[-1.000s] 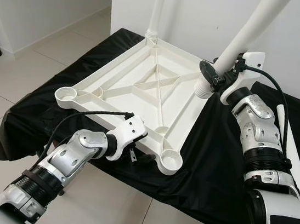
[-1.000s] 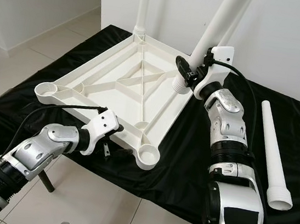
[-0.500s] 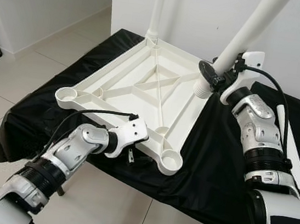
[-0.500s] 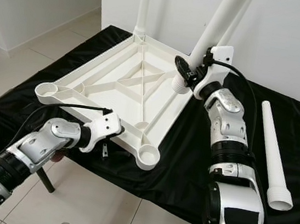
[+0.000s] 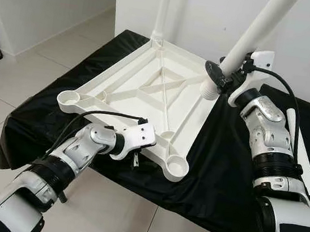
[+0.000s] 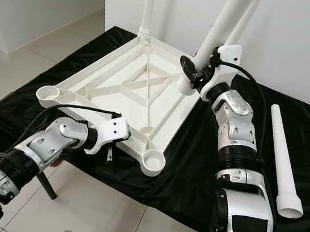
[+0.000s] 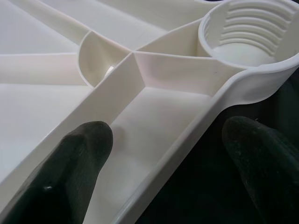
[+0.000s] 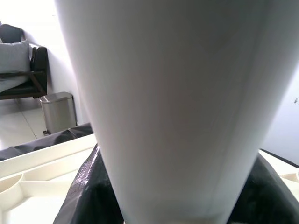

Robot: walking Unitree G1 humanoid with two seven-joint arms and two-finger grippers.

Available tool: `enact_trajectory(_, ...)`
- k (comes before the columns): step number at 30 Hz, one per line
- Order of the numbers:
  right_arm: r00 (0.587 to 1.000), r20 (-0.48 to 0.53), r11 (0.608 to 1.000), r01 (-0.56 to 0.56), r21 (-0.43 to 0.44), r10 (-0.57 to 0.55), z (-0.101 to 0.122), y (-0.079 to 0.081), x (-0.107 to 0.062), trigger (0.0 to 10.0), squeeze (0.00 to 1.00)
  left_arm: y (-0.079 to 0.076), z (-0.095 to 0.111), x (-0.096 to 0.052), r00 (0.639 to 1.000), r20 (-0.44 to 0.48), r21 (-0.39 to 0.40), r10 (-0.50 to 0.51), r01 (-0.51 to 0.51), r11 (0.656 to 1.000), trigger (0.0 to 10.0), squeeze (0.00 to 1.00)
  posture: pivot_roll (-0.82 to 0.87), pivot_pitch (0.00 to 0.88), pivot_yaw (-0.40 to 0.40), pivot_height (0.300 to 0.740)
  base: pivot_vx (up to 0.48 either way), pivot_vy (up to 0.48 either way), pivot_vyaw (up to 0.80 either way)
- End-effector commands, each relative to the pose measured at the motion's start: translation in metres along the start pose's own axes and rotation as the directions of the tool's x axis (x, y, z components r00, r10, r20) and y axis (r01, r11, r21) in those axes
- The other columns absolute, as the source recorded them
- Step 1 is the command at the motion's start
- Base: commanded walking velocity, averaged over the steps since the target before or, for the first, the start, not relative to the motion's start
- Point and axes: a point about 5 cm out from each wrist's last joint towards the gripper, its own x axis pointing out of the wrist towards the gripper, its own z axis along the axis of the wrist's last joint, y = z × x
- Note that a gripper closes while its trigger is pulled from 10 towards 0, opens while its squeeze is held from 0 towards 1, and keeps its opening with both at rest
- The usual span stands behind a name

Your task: Building children table

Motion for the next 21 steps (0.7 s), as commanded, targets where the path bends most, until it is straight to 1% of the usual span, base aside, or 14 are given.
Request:
enact_trajectory(1,1.0,0.011,1.0,0.006,-0.014,-0.006,0.0033,-0.0034,-0.0026,10.0,0.0,-0.001,-0.0012,0.0018,0.999,-0.016,0.02,-0.032,0.032,0.999,10.0,0.0,-0.01,0.0,-0.038,0.74,0.0,0.0,0.0)
enact_trajectory(10,1.0,0.006,1.0,0.017,-0.008,-0.017,0.0018,-0.0044,-0.0038,10.0,0.0,0.0035,-0.002,-0.0006,0.999,-0.012,0.024,-0.031,0.031,0.999,10.0,0.0,0.0,0.0,-0.036,0.74,0.0,0.0,0.0)
enact_trajectory(20,1.0,0.012,1.0,0.015,-0.014,-0.015,0.0052,-0.005,-0.0018,10.0,0.0,0.0024,-0.0031,-0.0018,0.998,0.013,-0.016,-0.061,0.061,0.998,10.0,0.0,0.0,0.0,-0.036,0.74,0.0,0.0,0.0)
enact_trajectory(21,1.0,0.012,1.0,0.014,-0.015,-0.013,0.0054,-0.0048,-0.0019,10.0,0.0,0.0022,-0.0026,-0.0023,0.997,0.023,-0.027,-0.067,0.068,0.997,7.6,0.0,0.0,0.0,-0.038,0.74,0.0,0.0,0.0)
